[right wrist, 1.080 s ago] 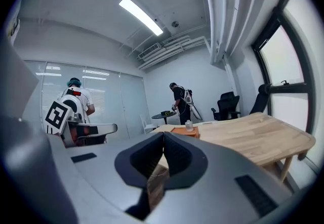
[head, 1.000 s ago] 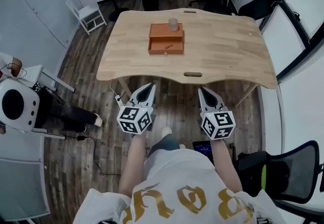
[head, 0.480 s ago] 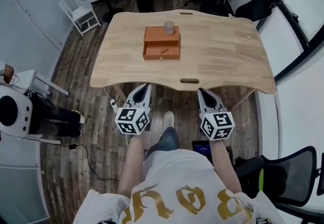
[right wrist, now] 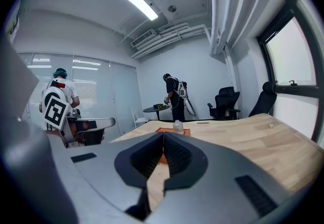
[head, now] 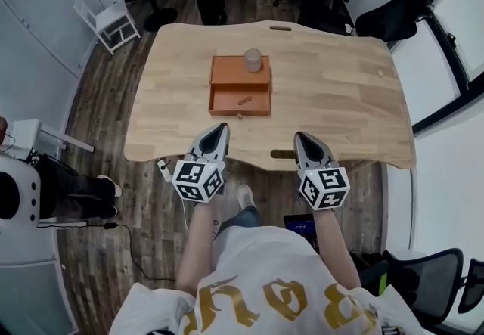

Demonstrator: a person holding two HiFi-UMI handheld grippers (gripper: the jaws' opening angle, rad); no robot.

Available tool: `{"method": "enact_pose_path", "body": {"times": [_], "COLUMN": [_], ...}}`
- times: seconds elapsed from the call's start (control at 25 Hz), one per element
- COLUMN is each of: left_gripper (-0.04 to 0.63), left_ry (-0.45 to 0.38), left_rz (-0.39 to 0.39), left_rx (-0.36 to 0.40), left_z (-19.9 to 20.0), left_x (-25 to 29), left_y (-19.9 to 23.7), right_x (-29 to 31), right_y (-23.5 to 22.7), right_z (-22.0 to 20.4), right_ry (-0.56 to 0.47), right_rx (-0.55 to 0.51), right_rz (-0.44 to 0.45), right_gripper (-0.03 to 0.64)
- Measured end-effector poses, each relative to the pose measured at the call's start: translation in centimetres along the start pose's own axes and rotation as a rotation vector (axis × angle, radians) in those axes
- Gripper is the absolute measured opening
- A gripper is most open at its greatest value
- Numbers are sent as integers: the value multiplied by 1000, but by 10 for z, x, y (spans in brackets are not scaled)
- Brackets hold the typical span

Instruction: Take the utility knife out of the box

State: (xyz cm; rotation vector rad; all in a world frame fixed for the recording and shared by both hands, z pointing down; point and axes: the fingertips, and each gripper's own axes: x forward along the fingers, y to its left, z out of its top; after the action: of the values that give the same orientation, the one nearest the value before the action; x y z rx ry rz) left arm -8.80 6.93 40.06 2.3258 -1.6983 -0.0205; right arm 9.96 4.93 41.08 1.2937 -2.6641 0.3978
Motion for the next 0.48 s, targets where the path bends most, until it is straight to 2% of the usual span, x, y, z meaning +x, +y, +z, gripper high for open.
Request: {"method": "enact_pose_path", "body": {"times": [0.24, 0.48], "left_gripper": [11, 9], "left_ry": [39, 60], "left_rz": [-9, -48], "left_rx": [-22, -14], "left_z": [8, 14], "left_x": [70, 112], "left_y": [57, 94], "right_x": [82, 132], "right_y": [-22, -29], "right_z": [15, 27], "right_ry": [30, 19], "right_rx": [17, 17], "right_rz": [-19, -43], "right_gripper": [12, 12]}}
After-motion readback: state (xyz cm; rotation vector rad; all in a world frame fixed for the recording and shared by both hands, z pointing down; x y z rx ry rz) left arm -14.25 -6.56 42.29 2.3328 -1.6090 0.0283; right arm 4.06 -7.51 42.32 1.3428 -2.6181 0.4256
